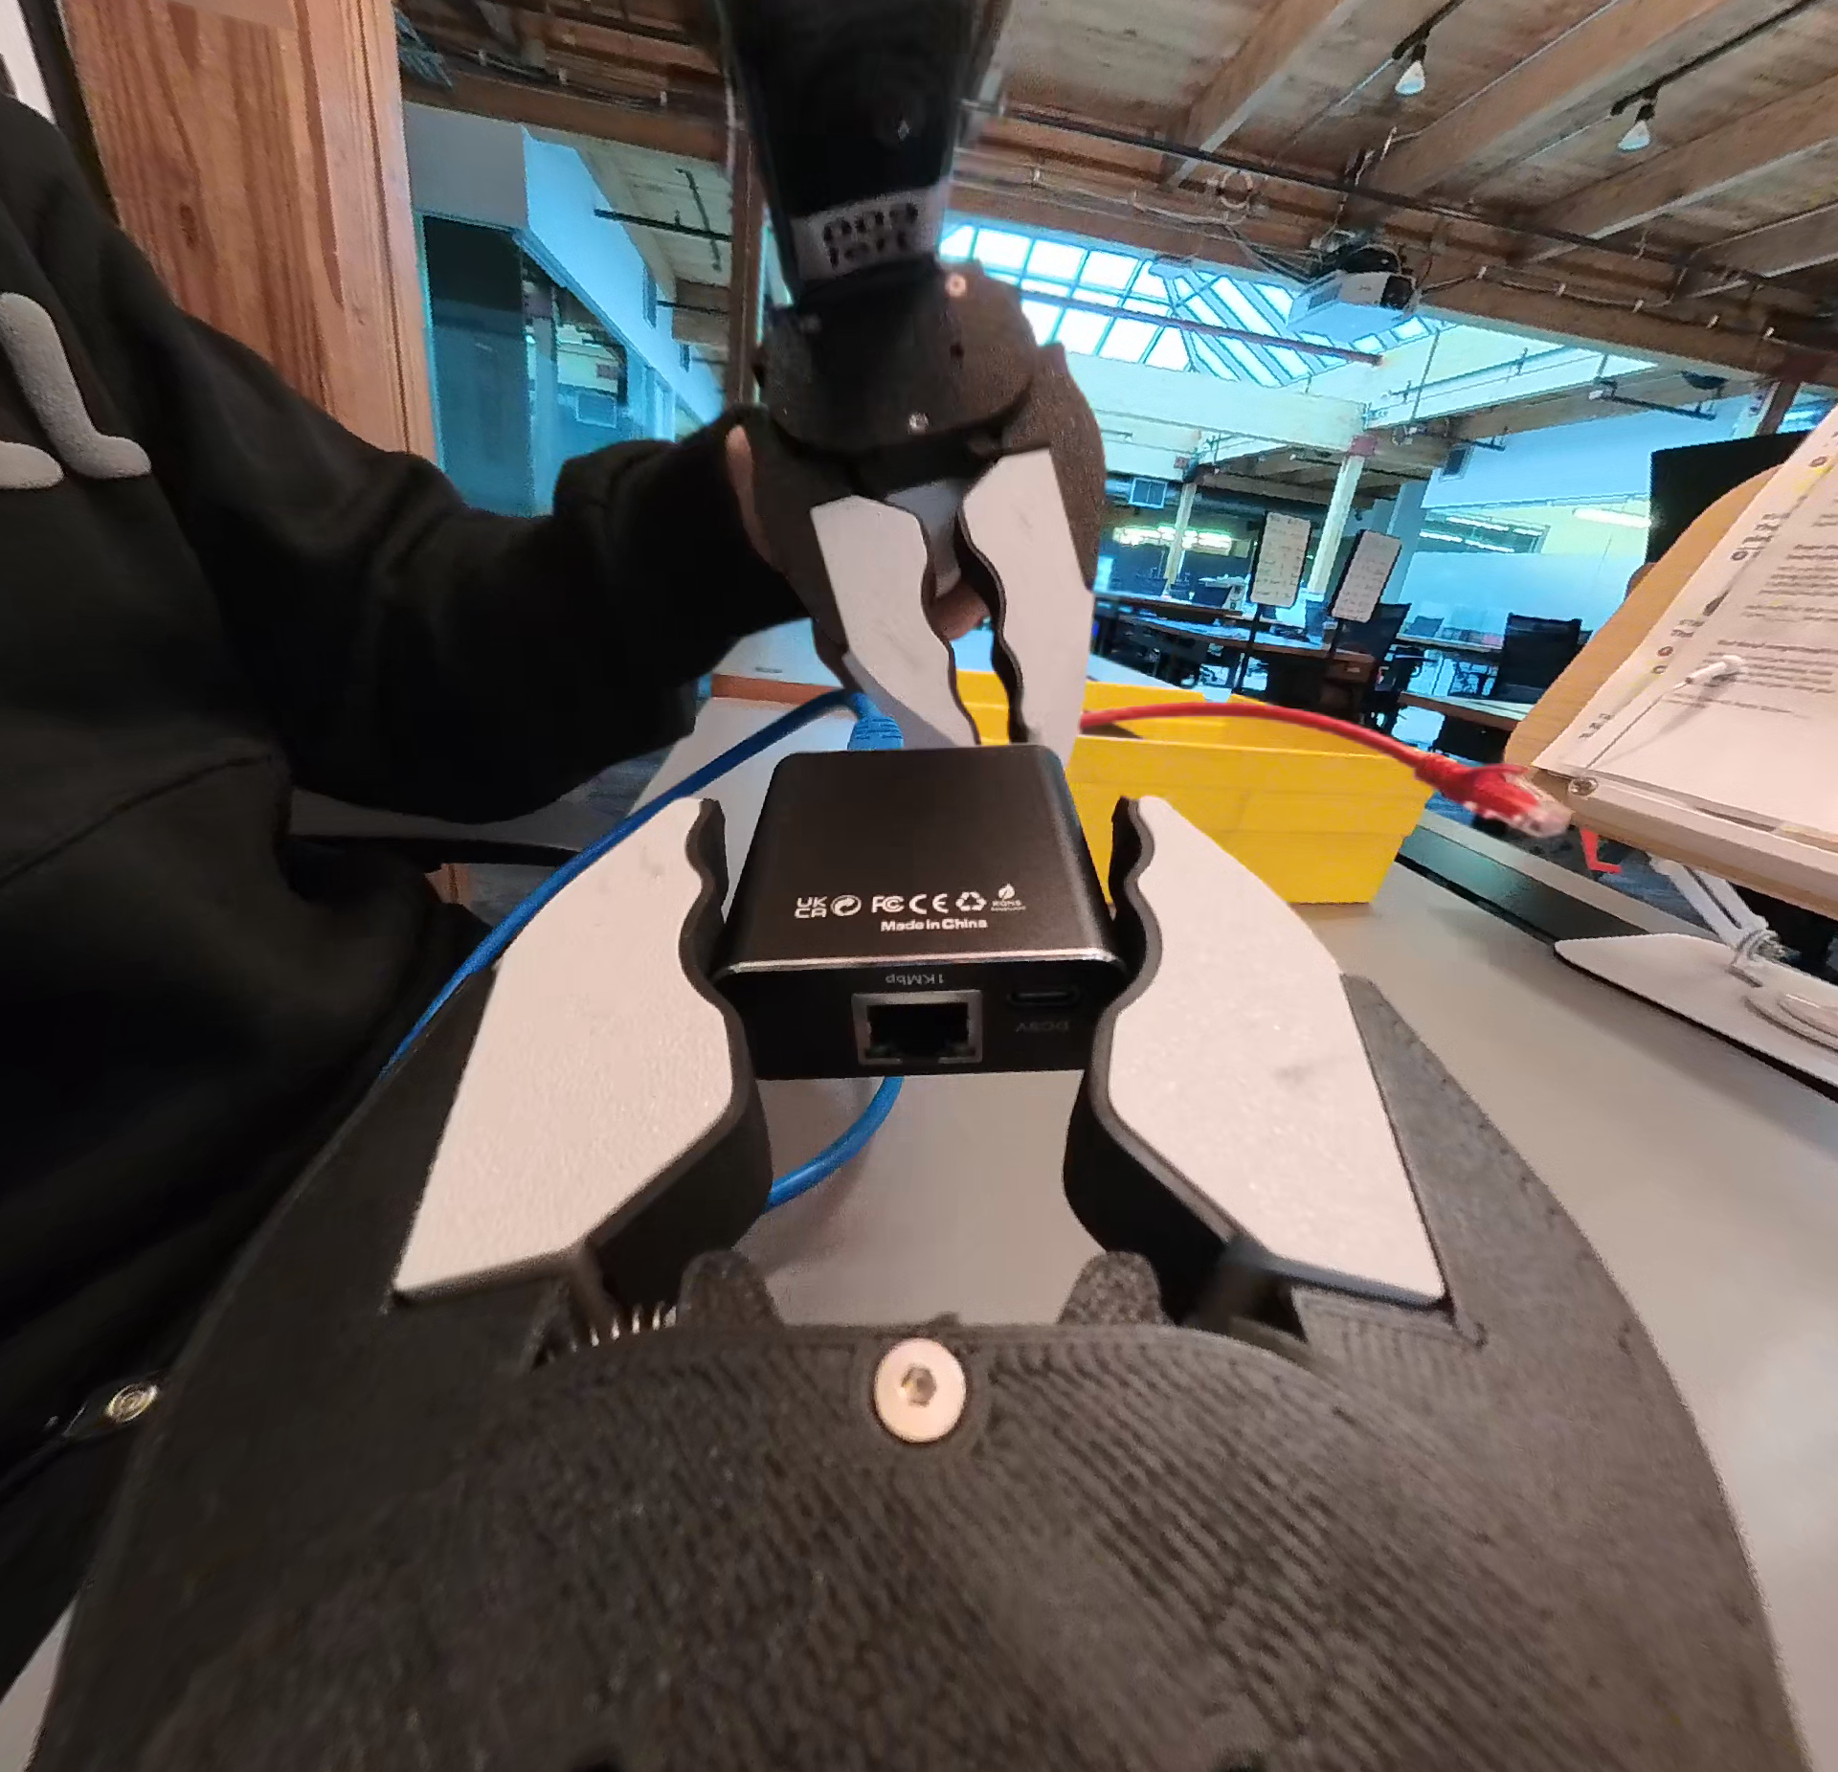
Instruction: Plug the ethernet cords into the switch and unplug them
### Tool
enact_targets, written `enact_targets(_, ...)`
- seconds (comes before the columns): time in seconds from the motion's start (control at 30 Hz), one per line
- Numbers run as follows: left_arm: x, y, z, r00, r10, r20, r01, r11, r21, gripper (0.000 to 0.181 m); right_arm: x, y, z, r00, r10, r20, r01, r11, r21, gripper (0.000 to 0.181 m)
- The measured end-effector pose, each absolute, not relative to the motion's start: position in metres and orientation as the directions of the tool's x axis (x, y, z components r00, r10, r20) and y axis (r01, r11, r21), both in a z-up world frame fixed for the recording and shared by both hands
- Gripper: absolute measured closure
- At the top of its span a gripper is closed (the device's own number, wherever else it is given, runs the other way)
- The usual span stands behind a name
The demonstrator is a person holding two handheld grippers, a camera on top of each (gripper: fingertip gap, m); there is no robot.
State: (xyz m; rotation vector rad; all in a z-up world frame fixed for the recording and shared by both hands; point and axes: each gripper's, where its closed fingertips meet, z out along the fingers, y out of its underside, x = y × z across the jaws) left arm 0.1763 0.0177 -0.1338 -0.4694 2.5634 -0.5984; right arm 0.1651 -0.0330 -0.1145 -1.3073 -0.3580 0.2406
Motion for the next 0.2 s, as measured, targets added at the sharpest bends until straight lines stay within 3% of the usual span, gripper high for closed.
enact_targets(0.2, 0.1687, 0.0110, -0.1308, -0.863, -0.344, -0.369, -0.163, 0.882, -0.442, 0.173, 0.1620, -0.0292, -0.1201, 0.915, 0.387, 0.116, 0.034, 0.214, -0.976, 0.106)
